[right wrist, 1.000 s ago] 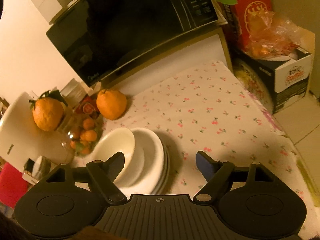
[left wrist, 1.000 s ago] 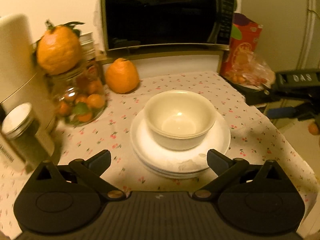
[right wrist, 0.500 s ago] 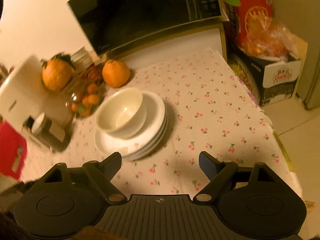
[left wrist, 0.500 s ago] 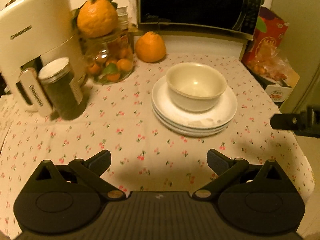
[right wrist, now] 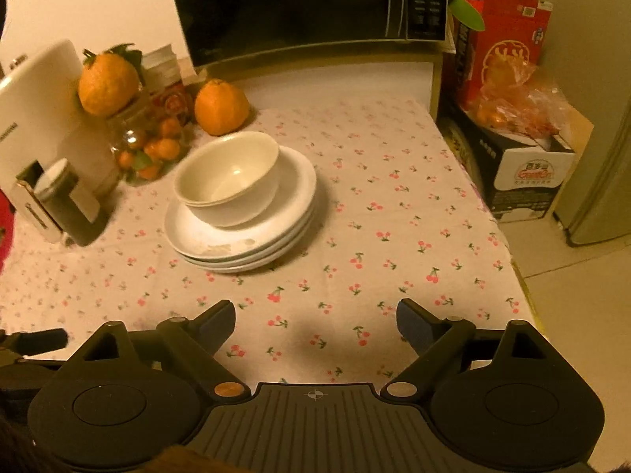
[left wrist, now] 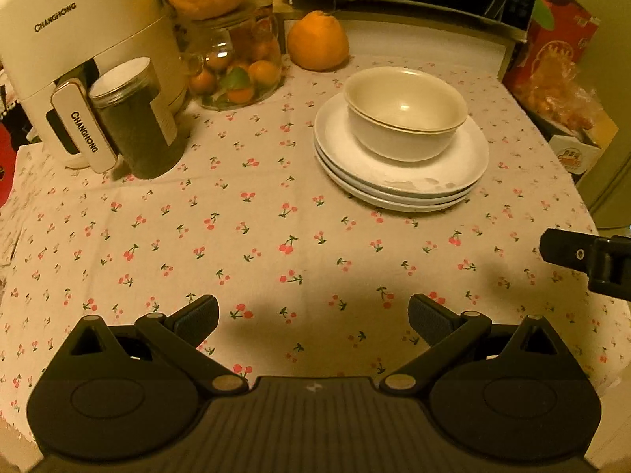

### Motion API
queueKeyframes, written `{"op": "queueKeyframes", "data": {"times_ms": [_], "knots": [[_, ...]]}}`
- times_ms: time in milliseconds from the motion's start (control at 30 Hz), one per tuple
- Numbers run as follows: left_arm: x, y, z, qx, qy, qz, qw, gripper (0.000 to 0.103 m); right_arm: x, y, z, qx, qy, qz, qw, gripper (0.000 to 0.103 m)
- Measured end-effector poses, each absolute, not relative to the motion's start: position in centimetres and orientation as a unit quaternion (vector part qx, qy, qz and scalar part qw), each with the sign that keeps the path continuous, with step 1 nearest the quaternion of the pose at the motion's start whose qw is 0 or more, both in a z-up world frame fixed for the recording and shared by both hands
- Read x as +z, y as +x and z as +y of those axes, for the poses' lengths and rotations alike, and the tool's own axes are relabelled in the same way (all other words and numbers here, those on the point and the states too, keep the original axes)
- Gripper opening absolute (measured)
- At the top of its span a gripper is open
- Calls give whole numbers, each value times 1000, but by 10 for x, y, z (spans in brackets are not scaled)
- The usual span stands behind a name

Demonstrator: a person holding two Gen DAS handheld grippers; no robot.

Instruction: Organize plates and bowls

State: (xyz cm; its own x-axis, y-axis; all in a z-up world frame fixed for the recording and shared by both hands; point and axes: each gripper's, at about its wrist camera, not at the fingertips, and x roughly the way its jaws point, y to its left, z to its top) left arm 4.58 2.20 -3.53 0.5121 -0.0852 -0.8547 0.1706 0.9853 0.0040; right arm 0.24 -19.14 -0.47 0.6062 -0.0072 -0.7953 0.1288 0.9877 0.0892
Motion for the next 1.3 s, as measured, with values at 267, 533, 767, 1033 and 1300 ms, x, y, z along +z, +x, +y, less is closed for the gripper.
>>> {"op": "queueKeyframes", "data": {"times_ms": [267,533,767,1033,1300], "knots": [[-34,44,23,-64,46,487,870,103,-6,2,-185,-28,61,450,891,92],[-31,41,21,-66,54,481,873,103,-6,1,-186,-30,63,452,889,93],[-32,40,17,-68,61,480,873,103,-8,1,-187,-28,65,456,887,93],[-32,40,17,-65,66,480,872,103,-8,1,-185,-24,63,457,887,93],[-32,39,17,-67,65,483,871,103,-8,1,-185,-25,63,457,887,93]]}}
